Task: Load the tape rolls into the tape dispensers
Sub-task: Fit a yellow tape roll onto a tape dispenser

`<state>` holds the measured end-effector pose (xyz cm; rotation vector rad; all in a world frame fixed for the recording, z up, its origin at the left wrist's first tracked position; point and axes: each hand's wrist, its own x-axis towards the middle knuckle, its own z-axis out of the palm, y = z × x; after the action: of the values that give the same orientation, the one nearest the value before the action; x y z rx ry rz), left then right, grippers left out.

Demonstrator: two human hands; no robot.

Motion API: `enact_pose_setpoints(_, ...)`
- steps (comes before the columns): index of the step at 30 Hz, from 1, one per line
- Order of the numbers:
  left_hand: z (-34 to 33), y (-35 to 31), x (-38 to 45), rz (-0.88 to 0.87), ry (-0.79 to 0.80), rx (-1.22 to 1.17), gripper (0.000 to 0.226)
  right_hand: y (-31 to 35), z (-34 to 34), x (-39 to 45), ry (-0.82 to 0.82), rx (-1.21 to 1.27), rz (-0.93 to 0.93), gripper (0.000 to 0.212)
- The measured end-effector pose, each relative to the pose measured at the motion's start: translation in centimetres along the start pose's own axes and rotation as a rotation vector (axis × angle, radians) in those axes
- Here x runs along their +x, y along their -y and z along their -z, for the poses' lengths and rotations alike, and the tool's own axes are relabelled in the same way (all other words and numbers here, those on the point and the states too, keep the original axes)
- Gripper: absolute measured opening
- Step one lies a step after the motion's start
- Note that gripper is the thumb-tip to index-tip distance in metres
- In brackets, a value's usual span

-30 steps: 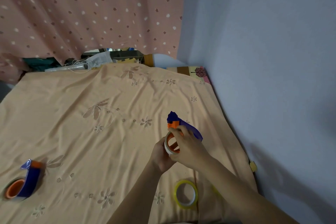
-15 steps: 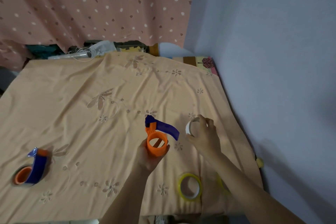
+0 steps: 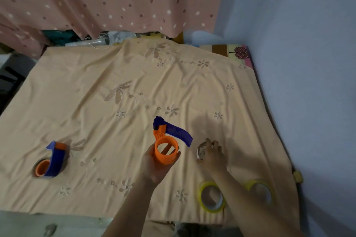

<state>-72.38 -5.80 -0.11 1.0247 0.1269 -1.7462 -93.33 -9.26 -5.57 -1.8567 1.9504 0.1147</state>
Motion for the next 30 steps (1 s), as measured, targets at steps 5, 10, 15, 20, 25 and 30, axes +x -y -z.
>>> enact_pose_setpoints(5,-0.2,0.2,-0.5,-0.007,0.009,0.057,0.064,-0.5,-1.0,0.4,0.077,-0.004,-0.015,0.101)
enact_pose_setpoints(10,0.1,1.0,-0.4,0.032,-0.031,0.022,0.048,-1.1,-0.3,-1.3,0.037,0.025,0.004,0.089)
enact_pose_setpoints(15,0.0,2.4,0.0,0.074,0.011,0.022,0.041,-2.1,-0.8,-5.6,0.017,-0.013,0.064,0.082)
enact_pose_setpoints(20,-0.1,3.5,0.6,0.101,0.024,0.051,0.043,-2.5,-3.1,-9.0,0.175,-0.165,-0.019,0.106)
enact_pose_setpoints(25,-0.1,3.5,0.8,0.112,0.021,0.047,0.049,-2.2,-4.1,-9.1,0.345,-0.156,-0.117,0.115)
enact_pose_setpoints(30,0.0,3.4,1.0,0.105,0.031,0.041,0.049,-1.4,-4.3,-9.4,0.355,-0.249,-0.046,0.112)
